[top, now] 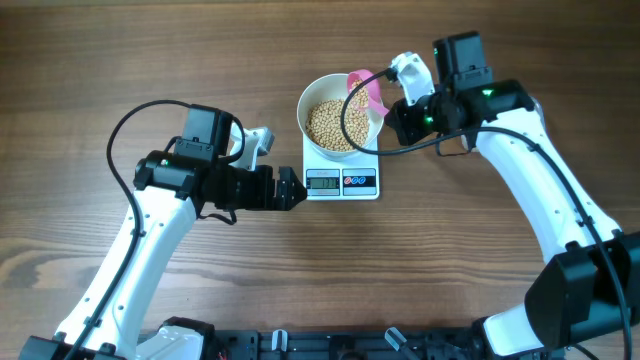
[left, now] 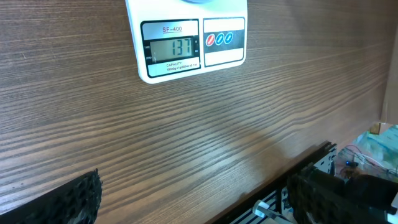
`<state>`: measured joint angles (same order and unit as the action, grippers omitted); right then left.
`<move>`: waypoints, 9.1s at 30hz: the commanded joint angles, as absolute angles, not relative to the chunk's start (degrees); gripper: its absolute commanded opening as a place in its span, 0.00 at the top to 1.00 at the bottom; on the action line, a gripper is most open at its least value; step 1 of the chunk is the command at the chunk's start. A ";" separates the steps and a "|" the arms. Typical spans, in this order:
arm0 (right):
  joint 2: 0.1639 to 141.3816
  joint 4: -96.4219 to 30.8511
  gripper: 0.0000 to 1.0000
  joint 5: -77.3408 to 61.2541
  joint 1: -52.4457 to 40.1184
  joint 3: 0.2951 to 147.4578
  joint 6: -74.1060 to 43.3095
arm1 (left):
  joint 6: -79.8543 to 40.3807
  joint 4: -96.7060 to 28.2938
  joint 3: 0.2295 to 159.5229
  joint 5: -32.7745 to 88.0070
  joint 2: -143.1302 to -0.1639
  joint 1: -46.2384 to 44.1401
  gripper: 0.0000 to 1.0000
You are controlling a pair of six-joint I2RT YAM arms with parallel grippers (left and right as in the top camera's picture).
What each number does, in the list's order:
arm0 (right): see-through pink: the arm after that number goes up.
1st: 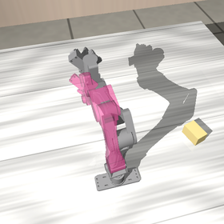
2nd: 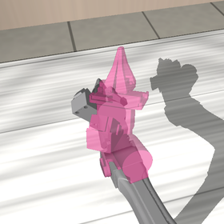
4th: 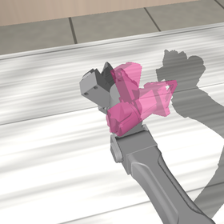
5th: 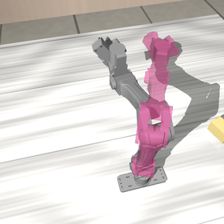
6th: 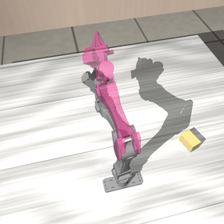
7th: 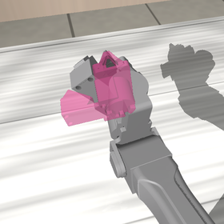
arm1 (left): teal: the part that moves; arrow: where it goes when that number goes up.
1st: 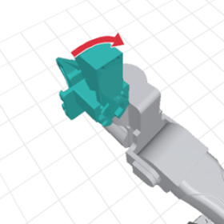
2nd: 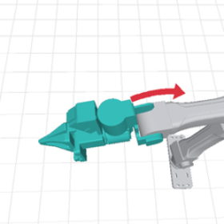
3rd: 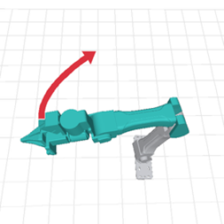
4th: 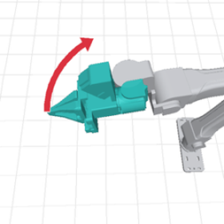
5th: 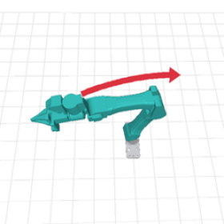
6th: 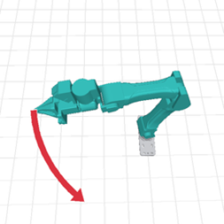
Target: Scoop item into bowl and weigh 150g on scale
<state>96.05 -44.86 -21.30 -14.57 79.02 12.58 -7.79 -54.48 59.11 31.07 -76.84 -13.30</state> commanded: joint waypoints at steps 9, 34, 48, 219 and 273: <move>94.37 -44.73 0.96 -16.10 -16.82 83.18 17.23 | -7.92 -54.50 59.13 30.50 -76.95 -13.34 0.00; 94.37 -44.84 0.96 -15.92 -16.82 83.31 17.89 | -7.92 -54.52 59.13 30.50 -76.95 -13.34 0.00; 94.37 -44.86 0.96 -15.90 -16.82 83.31 19.44 | -7.92 -54.52 59.13 30.50 -76.95 -13.34 0.00; 102.78 -51.35 0.96 0.60 -25.54 86.54 24.18 | -7.92 -54.52 59.13 30.50 -76.95 -13.34 0.00; 103.79 -55.16 0.96 -10.68 -27.16 84.99 21.85 | -7.92 -54.52 59.13 30.50 -76.95 -13.34 0.00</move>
<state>102.24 -55.05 -8.62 -26.96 85.47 22.61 -7.79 -54.48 59.11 31.07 -76.88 -13.30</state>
